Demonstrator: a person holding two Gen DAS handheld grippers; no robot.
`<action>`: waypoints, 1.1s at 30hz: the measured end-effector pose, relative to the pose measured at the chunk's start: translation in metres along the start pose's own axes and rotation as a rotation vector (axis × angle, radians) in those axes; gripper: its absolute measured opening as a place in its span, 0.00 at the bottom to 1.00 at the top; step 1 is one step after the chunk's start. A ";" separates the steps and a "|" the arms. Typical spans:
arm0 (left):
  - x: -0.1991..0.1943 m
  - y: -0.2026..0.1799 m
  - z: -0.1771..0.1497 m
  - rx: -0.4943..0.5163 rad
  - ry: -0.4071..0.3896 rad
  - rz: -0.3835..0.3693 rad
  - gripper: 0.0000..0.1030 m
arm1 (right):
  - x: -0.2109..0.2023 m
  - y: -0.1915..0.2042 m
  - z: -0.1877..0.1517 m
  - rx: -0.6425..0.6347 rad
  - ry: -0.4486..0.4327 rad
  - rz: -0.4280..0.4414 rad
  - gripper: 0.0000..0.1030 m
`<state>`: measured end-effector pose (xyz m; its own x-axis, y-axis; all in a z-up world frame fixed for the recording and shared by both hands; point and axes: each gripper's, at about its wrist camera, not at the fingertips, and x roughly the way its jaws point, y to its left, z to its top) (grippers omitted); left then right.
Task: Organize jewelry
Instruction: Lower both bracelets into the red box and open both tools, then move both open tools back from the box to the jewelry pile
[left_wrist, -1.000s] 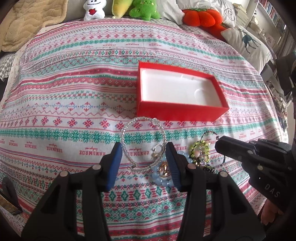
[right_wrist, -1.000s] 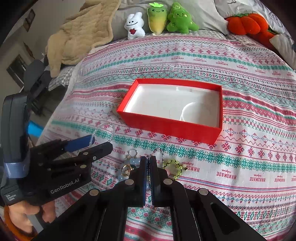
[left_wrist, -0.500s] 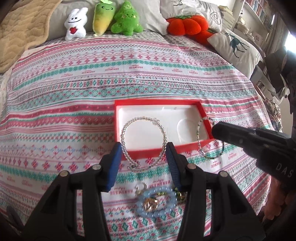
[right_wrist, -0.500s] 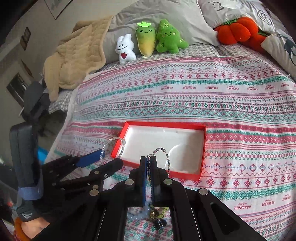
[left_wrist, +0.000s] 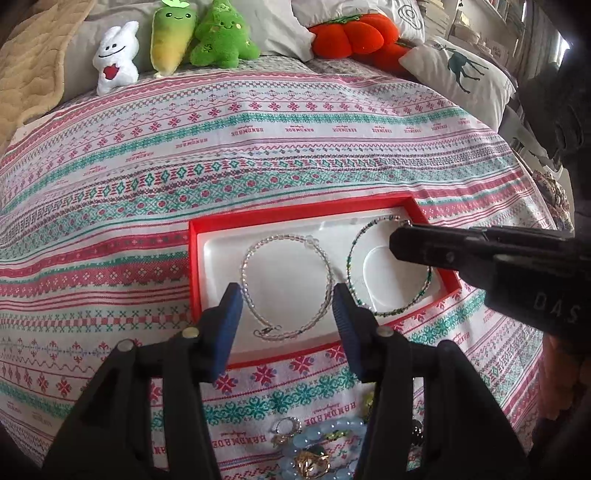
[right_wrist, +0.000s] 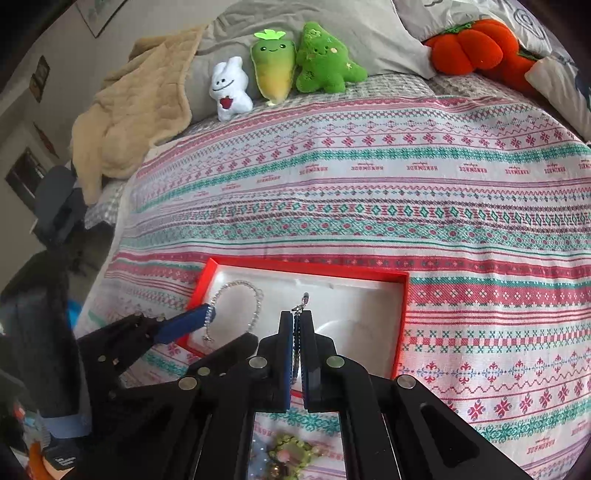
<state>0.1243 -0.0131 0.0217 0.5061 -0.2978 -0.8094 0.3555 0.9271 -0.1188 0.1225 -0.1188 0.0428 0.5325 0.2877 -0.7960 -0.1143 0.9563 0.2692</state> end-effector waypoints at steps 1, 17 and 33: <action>0.001 0.000 0.000 0.005 0.001 0.003 0.51 | 0.002 -0.004 0.000 0.005 0.005 -0.010 0.04; -0.032 -0.011 -0.006 0.053 -0.028 0.054 0.74 | -0.028 -0.003 -0.014 -0.047 0.005 -0.087 0.16; -0.049 0.006 -0.045 -0.055 0.076 0.107 0.83 | -0.055 0.002 -0.048 -0.064 0.023 -0.110 0.68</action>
<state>0.0664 0.0172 0.0352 0.4771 -0.1805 -0.8601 0.2579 0.9643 -0.0593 0.0524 -0.1300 0.0609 0.5256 0.1814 -0.8312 -0.1103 0.9833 0.1448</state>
